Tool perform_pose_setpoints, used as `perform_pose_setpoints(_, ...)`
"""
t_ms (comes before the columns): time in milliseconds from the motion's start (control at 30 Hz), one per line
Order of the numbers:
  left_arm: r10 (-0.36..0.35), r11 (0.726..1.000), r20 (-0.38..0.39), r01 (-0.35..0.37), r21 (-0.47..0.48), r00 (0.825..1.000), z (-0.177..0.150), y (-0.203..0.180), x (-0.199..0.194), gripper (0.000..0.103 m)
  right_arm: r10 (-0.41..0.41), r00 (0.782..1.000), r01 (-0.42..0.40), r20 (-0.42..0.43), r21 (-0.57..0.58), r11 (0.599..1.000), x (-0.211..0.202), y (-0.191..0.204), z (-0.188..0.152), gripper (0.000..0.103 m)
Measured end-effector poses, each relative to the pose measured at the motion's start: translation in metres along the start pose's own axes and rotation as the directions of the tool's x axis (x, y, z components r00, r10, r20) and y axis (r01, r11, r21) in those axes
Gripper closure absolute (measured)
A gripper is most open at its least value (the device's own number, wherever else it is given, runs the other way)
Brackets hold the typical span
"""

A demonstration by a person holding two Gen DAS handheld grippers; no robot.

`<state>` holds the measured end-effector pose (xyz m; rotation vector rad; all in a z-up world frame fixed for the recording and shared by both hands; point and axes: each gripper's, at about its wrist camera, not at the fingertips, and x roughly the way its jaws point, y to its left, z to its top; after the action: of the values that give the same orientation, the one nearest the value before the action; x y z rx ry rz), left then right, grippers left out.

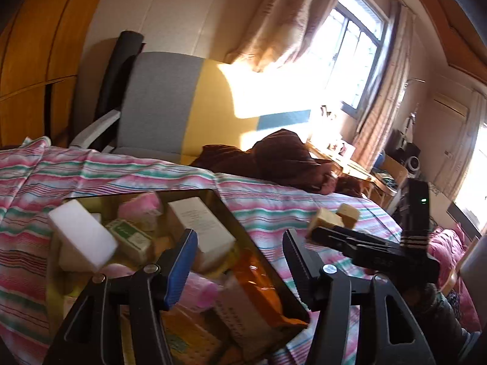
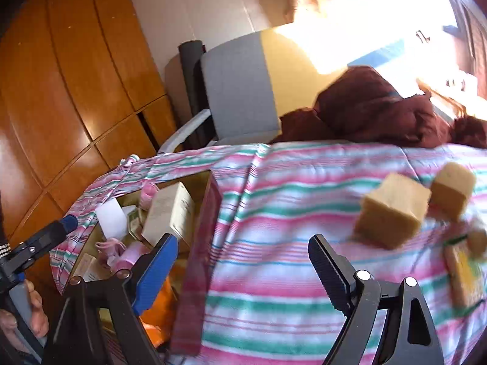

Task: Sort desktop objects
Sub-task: 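Move both open tools back over the remaining pile, then grasp the large yellow sponge with the left tool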

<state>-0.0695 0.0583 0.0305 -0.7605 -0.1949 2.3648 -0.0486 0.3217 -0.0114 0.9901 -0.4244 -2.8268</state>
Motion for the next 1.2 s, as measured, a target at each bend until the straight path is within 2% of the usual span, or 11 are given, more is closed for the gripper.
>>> perform_pose_setpoints(100, -0.102, 0.993, -0.040, 0.104, 0.057, 0.994, -0.013, -0.042, 0.009, 0.043, 0.008, 1.000, -0.007, -0.007, 0.061, 0.998, -0.020, -0.038, -0.025, 0.000)
perform_pose_setpoints(167, -0.146, 0.983, -0.092, 0.155, 0.094, 0.985, -0.024, -0.069, 0.021, 0.043, -0.015, 1.000, 0.015, 0.002, 0.082, 0.997, -0.035, -0.060, -0.039, 0.000)
perform_pose_setpoints(200, -0.164, 0.978, -0.120, 0.177, 0.113, 0.979, -0.029, -0.082, 0.028, 0.043, -0.062, 0.998, 0.060, 0.014, 0.083, 0.995, -0.044, -0.070, -0.045, 0.000)
perform_pose_setpoints(333, -0.198, 0.959, -0.235, 0.238, 0.156, 0.952, -0.054, -0.126, 0.060, 0.043, -0.226, 0.972, 0.218, 0.067, 0.109, 0.970, -0.074, -0.111, -0.060, 0.000)
perform_pose_setpoints(433, -0.197, 0.958, -0.299, 0.248, 0.145, 0.934, -0.068, -0.145, 0.084, 0.043, -0.297, 0.950, 0.278, 0.100, 0.172, 0.945, -0.089, -0.142, -0.068, 0.000)
perform_pose_setpoints(533, -0.175, 0.963, -0.336, 0.232, 0.138, 0.925, -0.073, -0.155, 0.104, 0.043, -0.349, 0.928, 0.315, 0.127, 0.230, 0.921, -0.096, -0.164, -0.076, 0.000)
perform_pose_setpoints(600, -0.161, 0.967, -0.351, 0.219, 0.132, 0.922, -0.073, -0.157, 0.116, 0.043, -0.354, 0.924, 0.309, 0.145, 0.263, 0.914, -0.099, -0.175, -0.082, 0.000)
perform_pose_setpoints(867, -0.066, 0.979, -0.338, 0.126, 0.159, 0.939, -0.051, -0.169, 0.165, 0.041, -0.237, 0.955, 0.149, 0.181, 0.398, 0.905, -0.100, -0.202, -0.092, 0.000)
perform_pose_setpoints(933, -0.056, 0.978, -0.334, 0.119, 0.169, 0.941, -0.042, -0.176, 0.180, 0.026, -0.221, 0.955, 0.126, 0.198, 0.404, 0.906, -0.101, -0.203, -0.093, 0.000)
perform_pose_setpoints(1000, -0.041, 0.975, -0.323, 0.108, 0.192, 0.946, -0.033, -0.184, 0.194, 0.018, -0.210, 0.956, 0.114, 0.207, 0.399, 0.910, -0.100, -0.203, -0.093, 0.000)
perform_pose_setpoints(1200, 0.030, 0.961, -0.312, 0.058, 0.269, 0.949, -0.017, -0.199, 0.239, 0.018, -0.194, 0.959, 0.100, 0.208, 0.391, 0.915, -0.098, -0.202, -0.094, 0.000)
